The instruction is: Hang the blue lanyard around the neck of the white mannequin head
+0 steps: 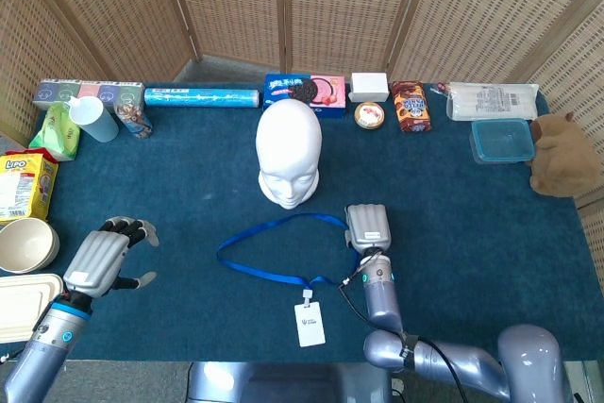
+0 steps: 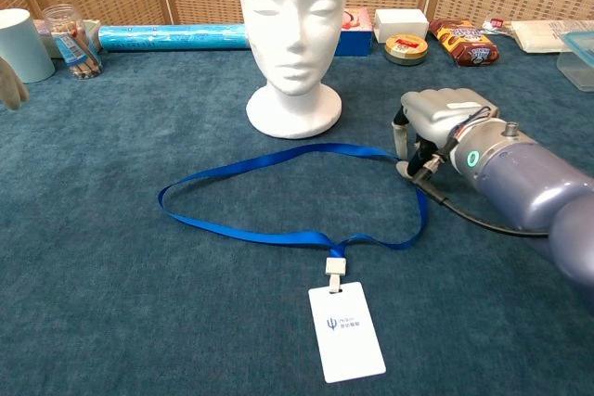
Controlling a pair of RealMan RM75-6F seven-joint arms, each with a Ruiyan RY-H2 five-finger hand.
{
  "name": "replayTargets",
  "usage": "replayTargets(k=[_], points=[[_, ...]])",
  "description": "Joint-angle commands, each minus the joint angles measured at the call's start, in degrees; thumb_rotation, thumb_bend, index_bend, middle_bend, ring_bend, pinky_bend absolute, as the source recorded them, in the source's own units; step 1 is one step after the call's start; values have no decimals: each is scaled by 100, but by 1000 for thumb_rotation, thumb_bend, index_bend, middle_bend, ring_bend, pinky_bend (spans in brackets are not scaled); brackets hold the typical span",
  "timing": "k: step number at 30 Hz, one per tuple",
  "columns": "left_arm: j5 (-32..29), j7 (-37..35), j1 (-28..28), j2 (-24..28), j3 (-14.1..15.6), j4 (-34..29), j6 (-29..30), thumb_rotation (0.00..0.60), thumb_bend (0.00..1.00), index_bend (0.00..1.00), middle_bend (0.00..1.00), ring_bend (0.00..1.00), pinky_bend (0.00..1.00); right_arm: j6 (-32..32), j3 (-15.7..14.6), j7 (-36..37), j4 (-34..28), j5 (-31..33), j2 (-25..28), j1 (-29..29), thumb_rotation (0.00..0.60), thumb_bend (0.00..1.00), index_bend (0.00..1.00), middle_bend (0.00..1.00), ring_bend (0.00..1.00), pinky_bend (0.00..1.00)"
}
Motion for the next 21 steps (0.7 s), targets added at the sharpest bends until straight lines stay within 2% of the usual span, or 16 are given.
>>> replayTargets(k=[1,8,14,17,19,21], points=[[-2,-11,9,4,8,14,8,597,176,423,333,282,197,7,-2,-18,2,12,-9,12,562,441,530,948,1000,1000],[-76,-81,-20,52,19,51,-91,596,176,423,333,281,206,30,-4,-57,-18,58,0,27,573,462,565,949,1000,1000],[-271,79,-145,-25,-87,144,-206,596,176,423,345,287,214,66,-28,-36,-161,67,64,-9,579,473,579,950,1000,1000],[-465,396,-310,-155,-207,232,-320,589,177,423,395,338,289,69,-44,-4,-258,56,90,-25,584,473,583,951,1000,1000],[-641,768,-460,-318,-316,308,-369,582,177,423,457,406,367,84,-63,13,-327,22,109,-30,586,474,584,951,1000,1000],[-870,1123,-620,-517,-424,364,-432,571,176,423,558,520,467,90,-71,33,-395,-6,127,-30,591,475,586,951,1000,1000]])
